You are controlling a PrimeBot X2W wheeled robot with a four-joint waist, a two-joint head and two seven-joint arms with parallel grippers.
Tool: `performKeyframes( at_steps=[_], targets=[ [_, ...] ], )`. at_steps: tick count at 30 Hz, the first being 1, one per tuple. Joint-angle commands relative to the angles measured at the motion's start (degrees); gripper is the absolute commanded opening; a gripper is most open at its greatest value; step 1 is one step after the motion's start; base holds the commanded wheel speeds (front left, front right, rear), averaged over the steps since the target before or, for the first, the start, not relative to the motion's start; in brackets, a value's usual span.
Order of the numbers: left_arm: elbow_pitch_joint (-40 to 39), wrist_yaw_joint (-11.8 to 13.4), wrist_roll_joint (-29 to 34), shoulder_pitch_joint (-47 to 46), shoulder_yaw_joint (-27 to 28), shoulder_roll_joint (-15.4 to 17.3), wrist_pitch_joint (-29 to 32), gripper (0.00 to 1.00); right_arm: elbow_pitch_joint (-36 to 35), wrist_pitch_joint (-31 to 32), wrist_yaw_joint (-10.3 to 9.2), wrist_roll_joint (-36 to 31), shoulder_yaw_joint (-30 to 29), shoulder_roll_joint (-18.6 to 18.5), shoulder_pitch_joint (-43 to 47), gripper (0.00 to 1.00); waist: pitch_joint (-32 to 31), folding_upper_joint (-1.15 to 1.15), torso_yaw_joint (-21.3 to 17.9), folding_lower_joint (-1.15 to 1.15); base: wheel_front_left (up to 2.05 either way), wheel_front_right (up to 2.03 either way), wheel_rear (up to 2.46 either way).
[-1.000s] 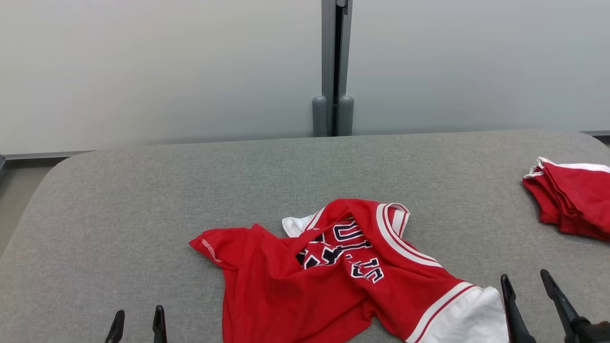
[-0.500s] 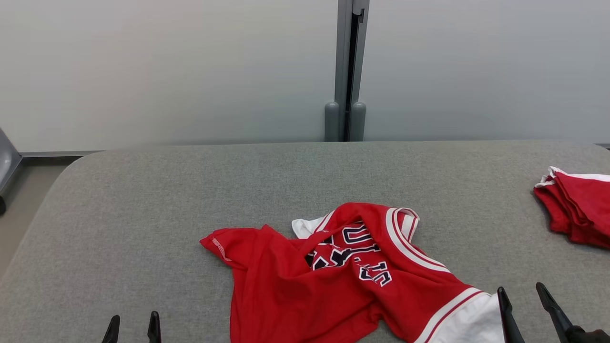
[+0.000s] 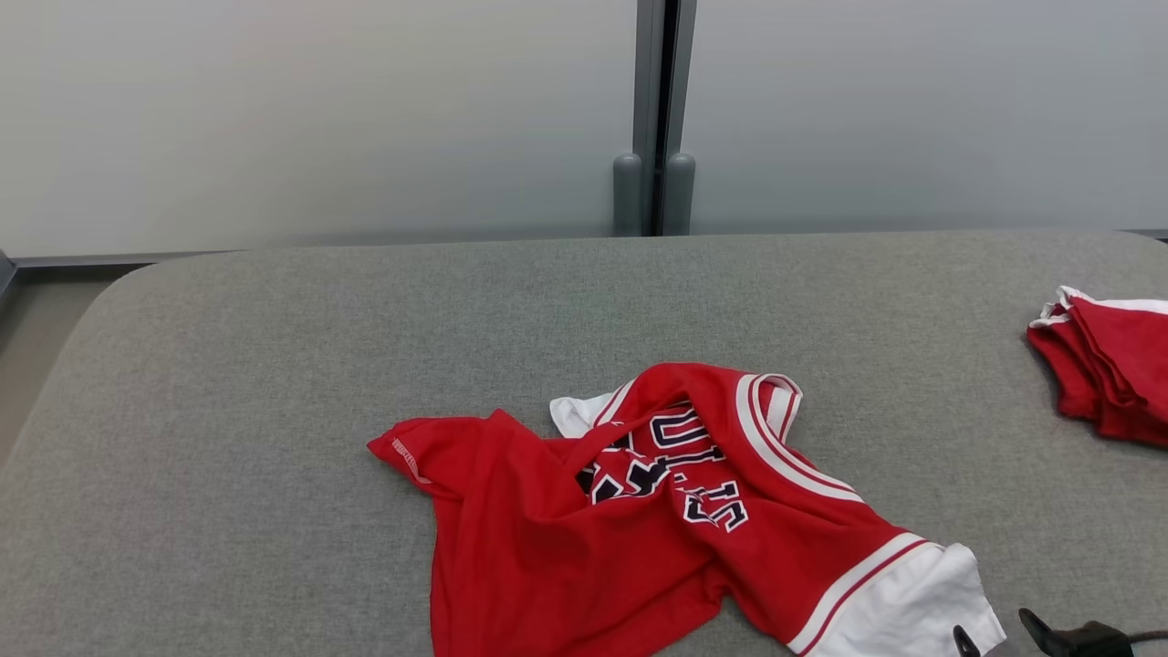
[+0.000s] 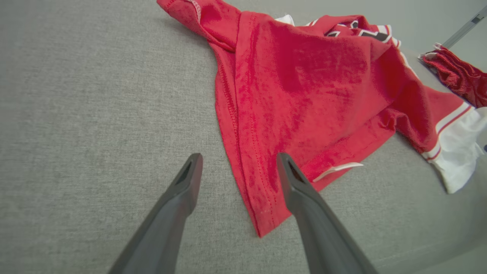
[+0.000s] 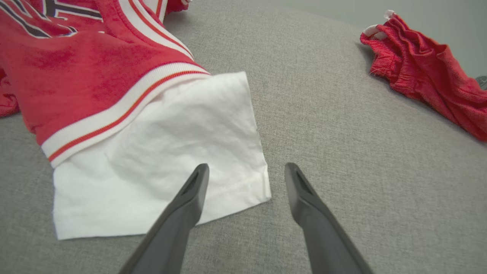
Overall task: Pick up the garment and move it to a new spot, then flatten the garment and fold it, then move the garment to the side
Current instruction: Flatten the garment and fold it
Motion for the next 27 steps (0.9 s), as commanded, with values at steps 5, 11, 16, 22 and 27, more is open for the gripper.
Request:
performKeyframes(
  at_steps=[5, 11, 16, 22, 27],
  targets=[
    [-1.49, 0.00, -2.05, -0.63, -1.96, 0.25, 6.92, 1.00, 3.10, 4.81, -0.01, 0.07, -0.29, -1.94, -3.42, 1.00, 2.88, 0.00, -0.09, 0.00, 0.00, 0.00, 0.00],
    [-1.65, 0.22, -1.99, -1.09, -3.43, 1.03, 10.37, 1.00, 5.53, 7.43, -0.01, 0.22, 0.61, -1.33, -5.23, 1.00, 4.78, 0.00, 0.38, 0.00, 0.00, 0.00, 0.00],
    [-1.43, 0.20, -1.73, -1.53, -4.86, 1.23, 11.67, 1.00, 6.68, 8.39, -0.01, 0.71, 2.10, -1.13, -6.27, 1.00, 6.21, 0.00, 0.39, 0.00, 0.00, 0.00, 0.00],
    [-1.61, -0.19, -2.48, -2.35, -6.52, 1.27, 12.24, 0.00, 7.67, 9.81, -0.01, 3.15, 4.66, -0.83, -6.99, 0.00, 7.13, 0.00, 0.17, 0.00, 0.00, 0.00, 0.00],
    [-4.33, -0.59, -4.94, -1.50, -6.92, 1.79, 13.06, 0.00, 3.01, 9.81, -0.01, 9.48, 5.32, -1.11, -6.16, 0.00, 6.74, 0.00, -0.07, 0.00, 0.00, 0.00, 0.00]
  ],
)
